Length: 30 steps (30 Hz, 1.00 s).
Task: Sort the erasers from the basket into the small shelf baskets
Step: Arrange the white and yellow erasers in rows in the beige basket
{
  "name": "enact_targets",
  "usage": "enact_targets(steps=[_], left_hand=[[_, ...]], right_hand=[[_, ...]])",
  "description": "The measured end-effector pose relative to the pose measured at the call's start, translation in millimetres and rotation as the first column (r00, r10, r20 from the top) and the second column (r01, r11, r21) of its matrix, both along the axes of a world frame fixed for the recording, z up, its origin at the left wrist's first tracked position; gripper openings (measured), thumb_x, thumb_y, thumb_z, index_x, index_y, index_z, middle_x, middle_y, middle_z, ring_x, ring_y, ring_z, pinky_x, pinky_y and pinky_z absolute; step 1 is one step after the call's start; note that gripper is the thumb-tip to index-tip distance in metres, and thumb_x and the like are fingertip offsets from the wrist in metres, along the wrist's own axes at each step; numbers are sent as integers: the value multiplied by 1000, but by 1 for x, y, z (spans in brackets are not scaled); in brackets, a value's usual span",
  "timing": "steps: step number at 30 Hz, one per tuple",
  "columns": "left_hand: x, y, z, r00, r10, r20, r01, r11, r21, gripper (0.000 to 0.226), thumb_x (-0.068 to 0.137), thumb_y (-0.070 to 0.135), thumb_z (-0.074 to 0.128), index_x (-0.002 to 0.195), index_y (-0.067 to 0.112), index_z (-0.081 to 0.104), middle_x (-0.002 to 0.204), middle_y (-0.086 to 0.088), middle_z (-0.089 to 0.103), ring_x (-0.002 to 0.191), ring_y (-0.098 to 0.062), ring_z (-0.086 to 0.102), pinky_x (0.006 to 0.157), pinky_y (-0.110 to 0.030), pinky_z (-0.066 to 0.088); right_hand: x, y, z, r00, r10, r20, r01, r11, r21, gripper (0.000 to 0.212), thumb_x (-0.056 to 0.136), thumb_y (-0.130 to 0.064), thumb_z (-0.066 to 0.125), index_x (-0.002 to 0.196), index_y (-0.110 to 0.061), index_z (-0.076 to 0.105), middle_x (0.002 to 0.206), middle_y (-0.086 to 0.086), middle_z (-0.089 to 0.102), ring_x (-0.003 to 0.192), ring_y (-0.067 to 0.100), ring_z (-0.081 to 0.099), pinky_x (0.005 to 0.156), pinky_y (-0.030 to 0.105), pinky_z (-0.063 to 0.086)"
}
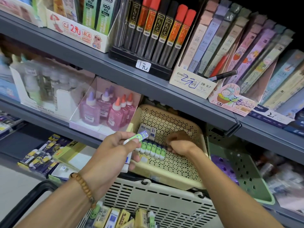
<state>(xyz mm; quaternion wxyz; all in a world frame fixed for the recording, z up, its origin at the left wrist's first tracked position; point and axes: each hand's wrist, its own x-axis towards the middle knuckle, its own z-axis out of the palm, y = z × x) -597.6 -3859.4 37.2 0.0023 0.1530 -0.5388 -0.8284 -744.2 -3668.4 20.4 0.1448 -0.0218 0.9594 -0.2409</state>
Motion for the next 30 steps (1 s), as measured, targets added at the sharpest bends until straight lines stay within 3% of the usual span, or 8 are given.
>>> enact_targets(steps=[4, 7, 11, 13, 17, 20, 26, 30], left_hand=[[-1, 3, 0, 1000, -28, -8, 28, 999, -31, 13, 93, 11, 59, 105, 9, 63, 85, -11, 67, 53, -13, 56, 42, -23, 40], [1, 5, 1, 997, -72, -17, 71, 997, -40, 11, 93, 9, 59, 103, 13, 63, 79, -8, 66, 54, -11, 56, 43, -21, 41], [2, 4, 7, 999, -50, 8, 50, 997, 57, 29, 88, -9, 49, 104, 10, 63, 91, -14, 68, 60, -15, 64, 50, -29, 45], [3, 0, 9, 997, -73, 7, 71, 987, 141, 45, 81, -22, 38, 111, 4, 59, 104, -20, 67, 70, -20, 71, 52, -30, 53], [8, -4, 11, 984, -162, -71, 173, 962, 210, 44, 88, -23, 40, 120, 4, 51, 104, -22, 71, 93, -29, 72, 72, -32, 61], [8, -4, 9, 986, -148, -77, 151, 988, 37, 33, 89, -10, 54, 116, 8, 58, 98, -10, 75, 92, -23, 72, 75, -30, 60], [8, -3, 6, 998, -21, -52, 19, 999, -43, 18, 80, -5, 68, 93, 7, 70, 84, -15, 73, 76, -25, 74, 59, -23, 58], [5, 0, 3, 999, 31, -34, -35, 994, -106, 13, 77, -2, 74, 84, 9, 71, 75, -8, 71, 66, -19, 73, 55, -22, 57]], right_hand=[[43, -19, 29, 986, 142, 88, -57, 781, -622, 28, 85, -47, 69, 94, -21, 76, 88, 0, 75, 74, 14, 68, 65, 27, 52], [72, -36, 39, 936, 342, 86, -163, 634, -756, 8, 85, -24, 73, 89, -19, 76, 81, 4, 73, 68, 14, 65, 60, 22, 52], [62, -27, 42, 981, 155, 119, 12, 558, -830, 10, 91, -3, 65, 96, -6, 72, 80, 9, 71, 64, 11, 65, 56, 20, 53], [49, -8, 43, 987, -7, 163, 137, 575, -807, 9, 92, -2, 63, 94, -4, 71, 84, 10, 73, 67, 12, 68, 56, 21, 55], [20, 26, 25, 981, -155, 118, 193, 853, -484, 16, 92, -2, 63, 107, -3, 70, 74, 9, 74, 64, 14, 70, 61, 23, 59], [4, 30, 11, 982, -162, 102, 179, 966, -188, 17, 93, -10, 64, 109, -9, 70, 73, 7, 72, 59, 13, 68, 71, 29, 61], [-4, 13, -6, 967, -115, 225, 120, 993, -5, 25, 98, -11, 57, 122, -12, 64, 91, 7, 72, 80, 15, 73, 88, 32, 58], [7, 7, 5, 999, -35, 27, 34, 999, 31, 19, 96, -11, 56, 105, -20, 70, 83, 0, 72, 76, 14, 70, 86, 34, 58]])
